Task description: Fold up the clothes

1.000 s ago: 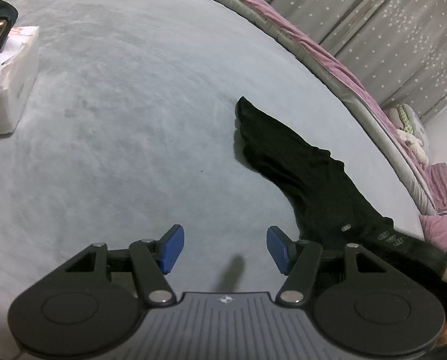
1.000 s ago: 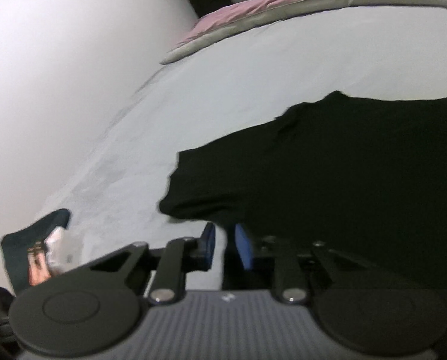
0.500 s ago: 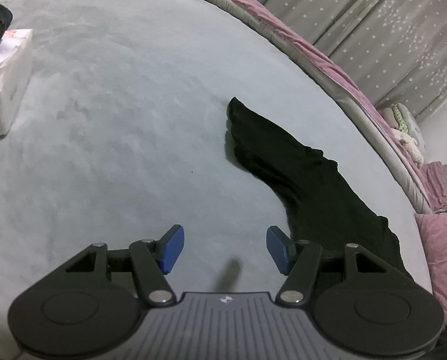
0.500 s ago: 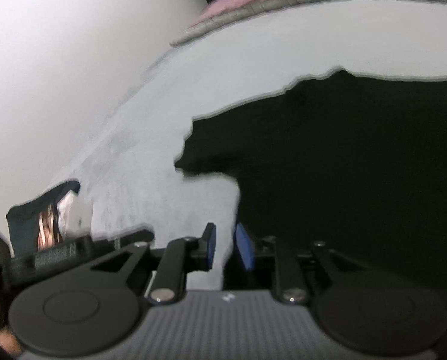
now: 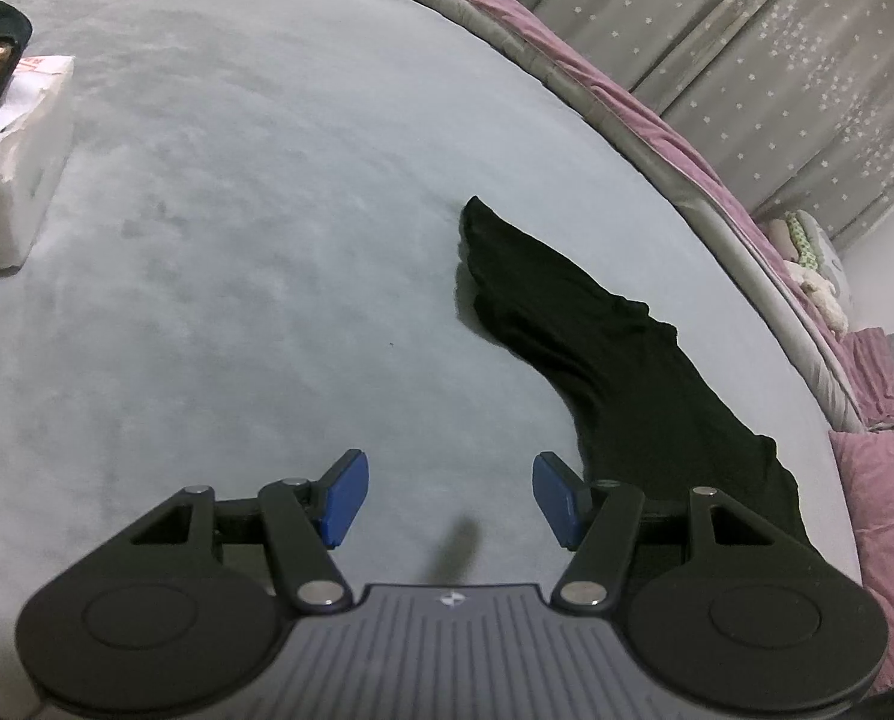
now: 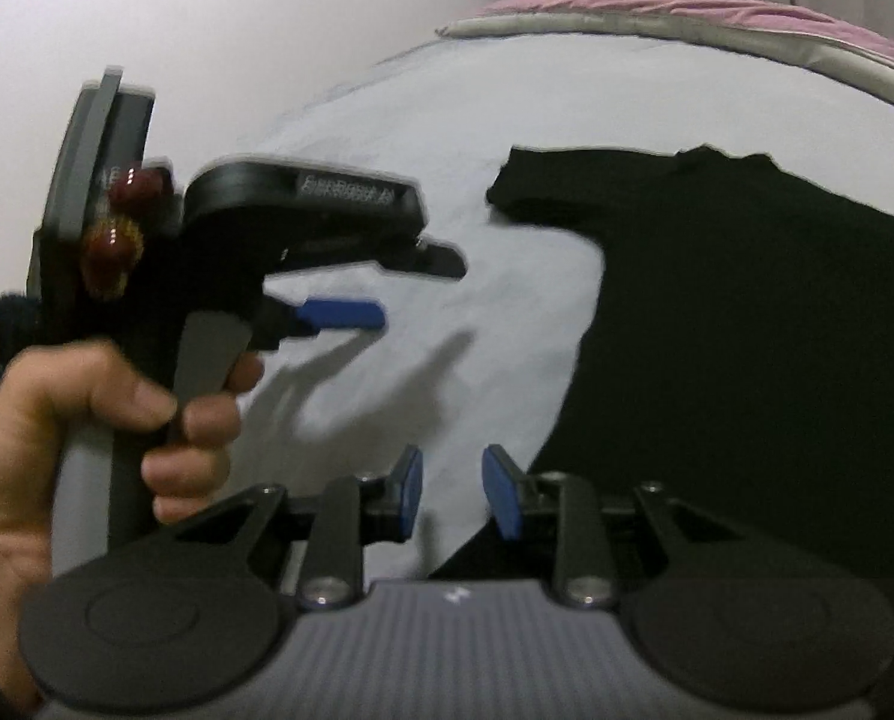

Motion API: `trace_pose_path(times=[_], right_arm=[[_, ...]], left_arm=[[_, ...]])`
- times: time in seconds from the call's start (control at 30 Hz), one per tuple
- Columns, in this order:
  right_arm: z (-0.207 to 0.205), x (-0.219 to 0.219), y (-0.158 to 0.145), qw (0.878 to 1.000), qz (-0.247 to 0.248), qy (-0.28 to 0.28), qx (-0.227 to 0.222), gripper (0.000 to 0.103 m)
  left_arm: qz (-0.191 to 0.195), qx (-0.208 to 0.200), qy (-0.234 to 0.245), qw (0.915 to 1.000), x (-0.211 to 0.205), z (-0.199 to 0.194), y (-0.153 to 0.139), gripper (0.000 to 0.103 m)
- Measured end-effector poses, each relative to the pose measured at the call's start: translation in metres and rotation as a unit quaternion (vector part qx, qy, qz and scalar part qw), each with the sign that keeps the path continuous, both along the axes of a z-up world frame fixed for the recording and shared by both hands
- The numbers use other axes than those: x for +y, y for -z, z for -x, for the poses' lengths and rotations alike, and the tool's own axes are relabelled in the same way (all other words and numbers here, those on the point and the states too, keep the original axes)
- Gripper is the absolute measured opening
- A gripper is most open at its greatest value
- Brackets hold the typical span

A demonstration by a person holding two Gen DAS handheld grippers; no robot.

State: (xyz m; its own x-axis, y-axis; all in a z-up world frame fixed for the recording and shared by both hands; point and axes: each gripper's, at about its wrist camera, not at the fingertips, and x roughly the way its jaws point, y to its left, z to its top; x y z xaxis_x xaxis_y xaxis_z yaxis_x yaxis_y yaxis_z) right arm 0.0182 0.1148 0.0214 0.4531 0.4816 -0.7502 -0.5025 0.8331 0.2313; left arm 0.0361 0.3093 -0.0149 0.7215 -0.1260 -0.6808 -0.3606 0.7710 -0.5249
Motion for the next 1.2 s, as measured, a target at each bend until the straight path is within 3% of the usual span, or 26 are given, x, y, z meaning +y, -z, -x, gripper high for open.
trace_pose_path(times=[0.4,0.5,0.53,0.6,0.73,0.9,1.07,1.13,1.2], right_arm=[[0.003,0.002,0.017,0.998,0.055,0.033,-0.004,0.025],[0.005,0.004,0.021,0.997,0.064,0.034,-0.016,0.021],[0.005,0.004,0.022,0.997,0.066,0.036,-0.021,0.015],[0.005,0.000,0.020,0.998,0.052,0.042,-0.019,0.008],[-0.003,-0.024,0.024,0.997,-0.029,0.062,0.026,0.007],[-0.012,-0.051,0.033,0.986,-0.113,0.085,0.084,0.007],[-0.021,-0.077,0.042,0.965,-0.195,0.107,0.140,0.017],[-0.018,-0.077,0.038,0.964,-0.204,0.102,0.134,0.029],[-0.017,-0.075,0.032,0.969,-0.197,0.097,0.117,0.029]], left_arm=[[0.002,0.005,0.025,0.9997,-0.007,-0.001,0.000,0.060],[0.002,0.006,0.026,0.9996,-0.006,-0.001,0.000,0.060],[0.002,0.007,0.026,0.9996,-0.006,-0.001,0.000,0.060],[0.003,0.007,0.027,0.9996,-0.005,-0.001,-0.001,0.060],[0.006,0.005,0.026,0.9996,-0.005,0.001,-0.001,0.060],[0.012,0.004,0.025,0.9996,-0.004,0.001,0.000,0.060],[0.011,0.004,0.023,0.9997,-0.004,0.002,0.000,0.060],[0.011,0.005,0.022,0.9997,-0.004,0.001,0.000,0.060],[0.012,0.005,0.023,0.9997,-0.004,0.001,0.000,0.060]])
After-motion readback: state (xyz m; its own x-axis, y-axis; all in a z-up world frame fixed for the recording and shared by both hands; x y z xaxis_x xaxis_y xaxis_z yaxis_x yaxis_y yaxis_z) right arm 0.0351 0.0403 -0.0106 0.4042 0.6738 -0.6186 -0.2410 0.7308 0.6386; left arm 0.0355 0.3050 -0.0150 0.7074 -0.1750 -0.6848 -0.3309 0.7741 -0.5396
